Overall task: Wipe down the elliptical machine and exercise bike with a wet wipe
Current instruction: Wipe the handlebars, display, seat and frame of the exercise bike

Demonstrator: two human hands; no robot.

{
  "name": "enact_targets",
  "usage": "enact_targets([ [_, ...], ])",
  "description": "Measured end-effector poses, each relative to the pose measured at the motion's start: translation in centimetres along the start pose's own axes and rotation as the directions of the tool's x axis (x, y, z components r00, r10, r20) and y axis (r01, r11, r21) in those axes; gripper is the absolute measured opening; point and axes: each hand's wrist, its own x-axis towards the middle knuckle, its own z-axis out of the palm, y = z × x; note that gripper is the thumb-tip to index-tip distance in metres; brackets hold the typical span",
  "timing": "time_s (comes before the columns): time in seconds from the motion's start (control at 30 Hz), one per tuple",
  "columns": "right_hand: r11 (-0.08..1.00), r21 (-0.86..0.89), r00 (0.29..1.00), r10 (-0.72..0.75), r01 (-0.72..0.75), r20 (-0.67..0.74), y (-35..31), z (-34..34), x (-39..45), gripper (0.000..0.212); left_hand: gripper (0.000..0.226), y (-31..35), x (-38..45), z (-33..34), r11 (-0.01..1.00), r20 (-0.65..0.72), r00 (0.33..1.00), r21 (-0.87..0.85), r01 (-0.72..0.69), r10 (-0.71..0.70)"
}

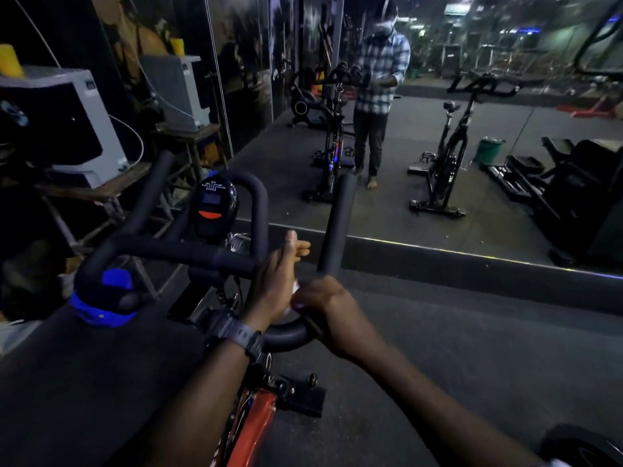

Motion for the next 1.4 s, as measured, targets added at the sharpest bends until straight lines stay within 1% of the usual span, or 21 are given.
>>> enact_targets([
  [0.03, 0.989, -0.089, 0.987, -0.102, 0.114, 0.128, 1.1, -0.7, 0.6, 0.016, 0.071, 0.0, -0.2, 0.1, 1.0, -0.011, 1.0, -0.025, -0.011, 0.011],
  [0.07, 0.979, -0.144, 0.98, -0.121, 0.144, 0.156, 2.5, -1.6, 1.3, 0.016, 0.07, 0.0, -0.4, 0.0, 1.0, -0.01, 1.0, -0.019, -0.022, 0.022],
  [0.17, 0.971, -0.23, 0.997, 0.06, -0.071, -0.055, 7.7, -5.1, 2.9, 0.017, 0.078, -0.1, -0.6, -0.1, 0.987, 0.015, 0.996, 0.135, -0.09, 0.089],
  [0.2, 0.968, -0.227, 0.993, 0.087, -0.102, -0.075, 8.7, -5.7, 3.0, 0.014, 0.082, -0.2, -0.6, 0.0, 0.979, 0.022, 0.994, 0.172, -0.111, 0.109],
  [0.27, 0.986, -0.154, 0.998, 0.07, -0.069, -0.003, 8.6, -5.3, 2.2, 0.008, 0.087, -0.5, -0.5, 0.3, 0.969, 0.011, 0.989, 0.197, -0.146, 0.147],
  [0.33, 0.999, -0.041, 0.996, 0.002, 0.002, 0.084, 7.3, -4.0, 0.3, 0.013, 0.083, -0.5, -0.1, 0.8, 0.972, -0.043, 0.991, 0.204, -0.118, 0.129],
  [0.4, 0.996, -0.023, 0.984, -0.08, 0.085, 0.16, 7.3, -3.8, 0.1, 0.02, 0.076, -0.3, 0.6, 1.5, 0.972, -0.086, 0.992, 0.223, -0.075, 0.096],
  [0.5, 0.964, -0.213, 0.981, -0.134, 0.162, 0.141, 9.7, -5.7, 5.3, 0.021, 0.083, 0.5, 2.3, 2.9, 0.992, -0.124, 0.992, 0.127, -0.015, 0.031],
  [0.57, 0.88, -0.425, 0.978, -0.189, 0.211, 0.093, 11.3, -6.9, 9.9, 0.026, 0.09, 0.8, 3.3, 3.5, 0.993, -0.14, 0.99, 0.114, 0.015, 0.001],
  [0.63, 0.838, -0.529, 0.99, -0.139, 0.131, 0.026, 12.0, -7.6, 11.8, 0.026, 0.099, 1.0, 3.5, 4.1, 0.988, -0.168, 0.985, 0.152, -0.008, 0.034],
  [0.67, 0.839, -0.523, 0.988, -0.151, 0.151, 0.041, 11.9, -7.1, 11.4, 0.022, 0.101, 0.9, 3.3, 4.3, 0.982, -0.194, 0.978, 0.186, -0.042, 0.079],
  [0.73, 0.846, -0.413, 0.94, -0.276, 0.336, 0.199, 10.9, -5.6, 8.4, 0.019, 0.089, 0.8, 2.5, 4.8, 0.961, -0.238, 0.953, 0.246, -0.128, 0.188],
  [0.8, 0.812, -0.283, 0.832, -0.383, 0.511, 0.402, 10.9, -5.1, 5.5, 0.027, 0.074, 0.9, 2.0, 5.3, 0.945, -0.279, 0.926, 0.275, -0.174, 0.252],
  [0.87, 0.725, -0.314, 0.76, -0.433, 0.613, 0.484, 12.9, -6.3, 6.8, 0.039, 0.065, 0.8, 2.0, 5.4, 0.939, -0.296, 0.913, 0.283, -0.197, 0.281],
  [0.97, 0.708, -0.473, 0.84, -0.34, 0.525, 0.424, 15.2, -8.5, 10.8, 0.057, 0.068, 0.0, 2.4, 5.1, 0.954, -0.317, 0.912, 0.235, -0.189, 0.259],
  [1.07, 0.83, -0.378, 0.9, -0.302, 0.411, 0.314, 13.5, -7.0, 8.9, 0.055, 0.072, -0.4, 2.7, 5.2, 0.957, -0.322, 0.909, 0.205, -0.205, 0.264],
  [1.13, 0.836, -0.243, 0.842, -0.386, 0.492, 0.376, 11.6, -5.2, 5.4, 0.055, 0.066, -0.2, 2.6, 5.2, 0.96, -0.338, 0.904, 0.191, -0.206, 0.261],
  [1.2, 0.796, -0.137, 0.748, -0.475, 0.59, 0.463, 11.1, -4.6, 2.9, 0.067, 0.056, 0.2, 2.5, 5.2, 0.966, -0.343, 0.907, 0.172, -0.194, 0.243],
  [1.3, 0.676, -0.192, 0.649, -0.528, 0.712, 0.547, 12.7, -6.4, 5.5, 0.069, 0.058, 0.1, 2.4, 5.1, 0.969, -0.336, 0.913, 0.157, -0.19, 0.233],
  [1.33, 0.679, -0.25, 0.676, -0.483, 0.691, 0.557, 13.7, -7.2, 7.2, 0.062, 0.061, 0.0, 2.5, 5.2, 0.969, -0.331, 0.914, 0.16, -0.189, 0.233],
  [1.4, 0.733, -0.377, 0.805, -0.393, 0.566, 0.444, 15.0, -9.2, 10.3, 0.047, 0.073, -0.3, 2.6, 5.2, 0.969, -0.323, 0.918, 0.164, -0.185, 0.23],
])
